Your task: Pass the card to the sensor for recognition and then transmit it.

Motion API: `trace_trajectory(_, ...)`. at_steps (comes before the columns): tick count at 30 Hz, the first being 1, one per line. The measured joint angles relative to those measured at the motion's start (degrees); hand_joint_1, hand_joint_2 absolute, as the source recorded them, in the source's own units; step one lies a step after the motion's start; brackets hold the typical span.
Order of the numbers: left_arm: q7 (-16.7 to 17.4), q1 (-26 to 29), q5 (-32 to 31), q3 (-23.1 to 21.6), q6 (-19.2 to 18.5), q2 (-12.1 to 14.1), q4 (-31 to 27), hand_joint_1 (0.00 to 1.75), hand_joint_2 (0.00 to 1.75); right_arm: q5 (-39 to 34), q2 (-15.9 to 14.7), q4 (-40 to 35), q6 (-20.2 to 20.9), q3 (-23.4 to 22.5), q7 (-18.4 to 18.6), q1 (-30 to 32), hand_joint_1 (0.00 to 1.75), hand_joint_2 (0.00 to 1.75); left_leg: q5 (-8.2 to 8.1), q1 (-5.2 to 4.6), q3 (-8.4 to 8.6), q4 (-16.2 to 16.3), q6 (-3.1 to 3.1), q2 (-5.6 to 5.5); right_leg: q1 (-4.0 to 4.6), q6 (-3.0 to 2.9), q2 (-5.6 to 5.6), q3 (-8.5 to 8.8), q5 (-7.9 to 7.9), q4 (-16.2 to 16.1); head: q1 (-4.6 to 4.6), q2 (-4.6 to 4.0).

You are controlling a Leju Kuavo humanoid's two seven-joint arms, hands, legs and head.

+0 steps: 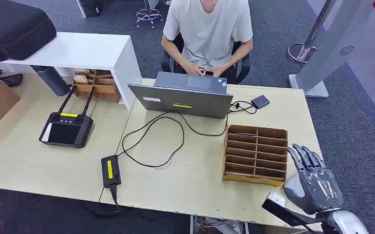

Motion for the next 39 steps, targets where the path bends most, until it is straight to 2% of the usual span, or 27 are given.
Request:
trace_trajectory(19,0.18,-1.09,0.02,-1.53,-0.35,0.55,0.07,0.0,1.75,-1.88,3.0,3.46,0.87,2.97,-1.77,-1.46,0.0,1.75,0.0,0.0,-0.01,0.0,0.0,0.0,0.0,0.0,0.0,0.0,0.0,0.0,0.02,0.0)
trace_trajectory(39,0.24,-2.48,0.04,-3.41,-0.68,0.85,0.7,0.0,1.75,-4.11,6.64,7.08,1.16,8.76,-3.06,-5.96,0.0,1.75,0.0,0.0,-0.01,0.0,0.0,0.0,-0.01,0.0,0.0,0.01,0.0,0.01,0.02,0.0)
